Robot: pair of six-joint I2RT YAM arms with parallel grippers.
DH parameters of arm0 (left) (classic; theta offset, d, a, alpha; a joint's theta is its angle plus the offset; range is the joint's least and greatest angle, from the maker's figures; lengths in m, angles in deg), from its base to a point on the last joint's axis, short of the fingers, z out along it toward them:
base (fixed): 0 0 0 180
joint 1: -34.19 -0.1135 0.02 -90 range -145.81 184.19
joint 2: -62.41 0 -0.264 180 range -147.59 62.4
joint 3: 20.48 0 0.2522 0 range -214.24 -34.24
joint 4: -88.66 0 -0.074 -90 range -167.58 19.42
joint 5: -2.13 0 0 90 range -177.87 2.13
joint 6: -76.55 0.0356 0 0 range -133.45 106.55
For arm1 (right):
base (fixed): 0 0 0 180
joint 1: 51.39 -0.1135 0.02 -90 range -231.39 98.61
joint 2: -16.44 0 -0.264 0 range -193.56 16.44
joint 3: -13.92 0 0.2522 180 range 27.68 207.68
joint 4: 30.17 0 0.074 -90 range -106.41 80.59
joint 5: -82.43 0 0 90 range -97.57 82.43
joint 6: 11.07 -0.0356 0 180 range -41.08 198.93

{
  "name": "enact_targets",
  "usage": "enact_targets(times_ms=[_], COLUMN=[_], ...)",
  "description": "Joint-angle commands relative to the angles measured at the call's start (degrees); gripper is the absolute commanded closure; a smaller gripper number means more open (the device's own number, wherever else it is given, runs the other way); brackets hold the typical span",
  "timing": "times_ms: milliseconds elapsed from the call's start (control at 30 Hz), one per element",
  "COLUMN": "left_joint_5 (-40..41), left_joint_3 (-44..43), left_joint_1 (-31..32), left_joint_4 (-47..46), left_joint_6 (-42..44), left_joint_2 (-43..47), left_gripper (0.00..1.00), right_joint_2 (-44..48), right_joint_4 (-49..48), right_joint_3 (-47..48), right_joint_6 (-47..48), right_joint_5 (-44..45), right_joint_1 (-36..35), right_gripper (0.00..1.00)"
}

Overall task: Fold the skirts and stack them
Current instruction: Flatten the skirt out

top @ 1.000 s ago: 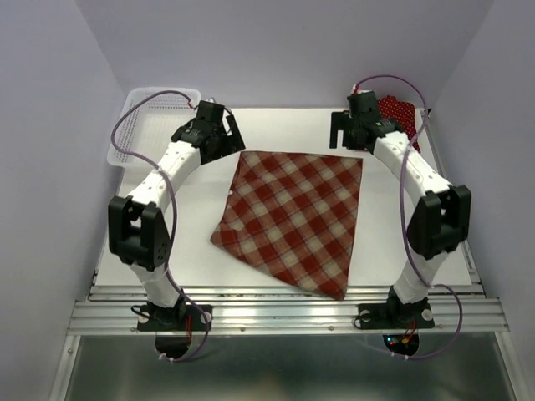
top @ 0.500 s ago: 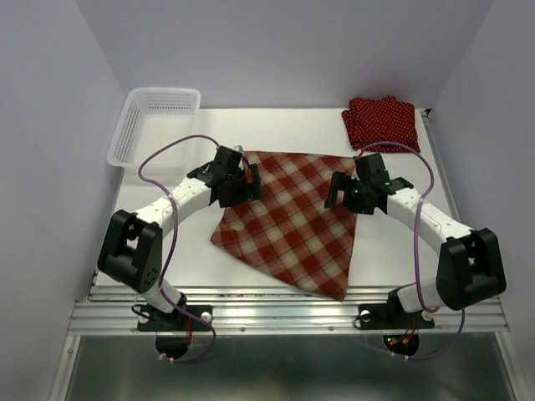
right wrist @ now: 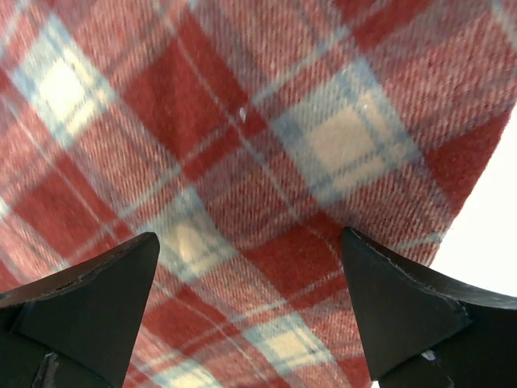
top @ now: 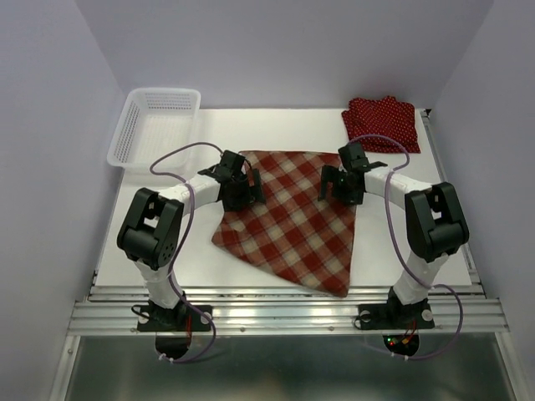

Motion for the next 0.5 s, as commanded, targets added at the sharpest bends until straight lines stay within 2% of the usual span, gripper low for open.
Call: enact_targets(times_ms=[0, 200, 367, 467], left_joint_5=[2.3, 1.9, 1.7, 3.6], left_joint_3=[-0.5, -3.6, -12.6, -17.0], left_joint_1=[-2.7, -5.9, -7.5, -7.3], left_joint_4=[1.7, 1.2, 3.3, 6.2], left_joint_6=[0.5, 1.6, 3.1, 3.3], left_joint_2=[-3.0, -6.5, -11.7, -11.0], left_gripper=[0.01, 0.01, 0.01, 0.01], right_joint_2=[-6.3, -15.1, -20.8, -20.2], right_joint_4=[-2.2, -2.0, -0.8, 1.5], right_joint_3=[5.5, 15.7, 27.2, 30.2], right_joint_6=[1.9, 5.5, 7.7, 10.7], right_joint_5=[1.0, -0.1, -0.7, -1.6], right_joint_1=[1.5, 2.8, 4.0, 4.0], right_gripper=[0.0, 0.0, 0.0, 0.0])
